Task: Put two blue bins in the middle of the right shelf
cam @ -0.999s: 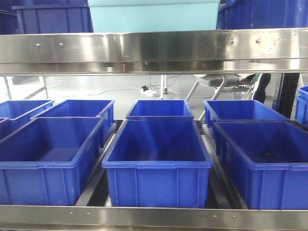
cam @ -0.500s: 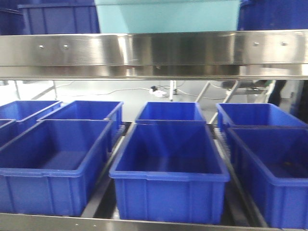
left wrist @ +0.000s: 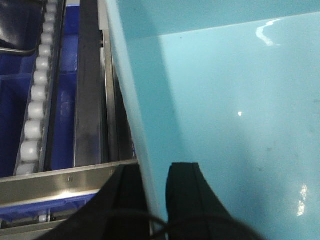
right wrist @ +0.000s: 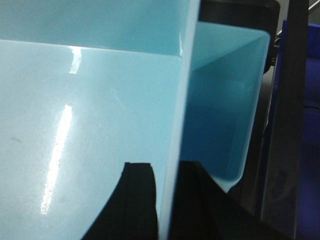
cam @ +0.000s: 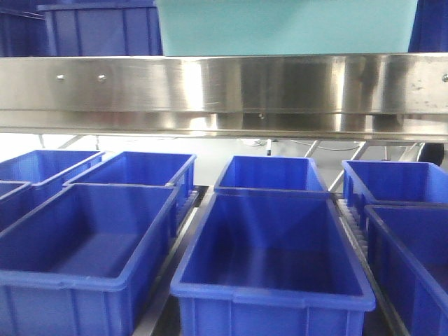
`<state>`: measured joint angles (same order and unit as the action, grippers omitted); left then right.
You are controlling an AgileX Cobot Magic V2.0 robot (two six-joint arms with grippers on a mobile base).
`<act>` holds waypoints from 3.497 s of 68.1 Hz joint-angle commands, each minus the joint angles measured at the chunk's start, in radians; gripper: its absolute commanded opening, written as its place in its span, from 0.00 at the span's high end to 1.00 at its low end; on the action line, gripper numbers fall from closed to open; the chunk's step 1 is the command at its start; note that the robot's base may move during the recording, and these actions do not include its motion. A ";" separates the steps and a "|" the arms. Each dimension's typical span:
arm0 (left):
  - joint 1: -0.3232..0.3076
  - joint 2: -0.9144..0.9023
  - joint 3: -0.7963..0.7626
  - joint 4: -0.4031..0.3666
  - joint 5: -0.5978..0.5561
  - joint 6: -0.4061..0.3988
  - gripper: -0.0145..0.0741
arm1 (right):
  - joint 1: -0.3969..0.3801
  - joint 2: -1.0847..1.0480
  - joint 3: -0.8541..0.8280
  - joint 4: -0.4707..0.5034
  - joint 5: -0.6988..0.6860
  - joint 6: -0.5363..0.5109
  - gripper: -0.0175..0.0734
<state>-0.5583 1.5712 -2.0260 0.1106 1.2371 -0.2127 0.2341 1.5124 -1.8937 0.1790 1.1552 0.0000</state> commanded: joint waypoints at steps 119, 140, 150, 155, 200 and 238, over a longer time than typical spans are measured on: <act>-0.006 -0.020 -0.012 -0.011 -0.032 0.017 0.96 | -0.004 -0.008 -0.013 -0.018 -0.040 -0.017 0.99; -0.006 -0.020 -0.012 -0.011 -0.032 0.017 0.96 | -0.004 -0.008 -0.013 -0.018 -0.040 -0.017 0.99; -0.006 -0.020 -0.012 -0.011 -0.032 0.017 0.96 | -0.004 -0.008 -0.013 -0.018 -0.040 -0.017 0.99; -0.006 -0.020 -0.012 -0.011 -0.032 0.017 0.96 | -0.004 -0.008 -0.013 -0.018 -0.040 -0.017 0.99; 0.067 -0.020 0.013 0.002 -0.016 0.073 0.96 | 0.046 0.000 0.011 0.119 -0.018 0.017 0.99; 0.088 -0.018 0.232 -0.031 -0.129 0.104 0.96 | 0.048 0.012 0.064 0.018 -0.075 0.036 0.99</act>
<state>-0.4771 1.5692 -1.8100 0.0656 1.1391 -0.1319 0.2809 1.5341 -1.8250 0.1936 1.1278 0.0432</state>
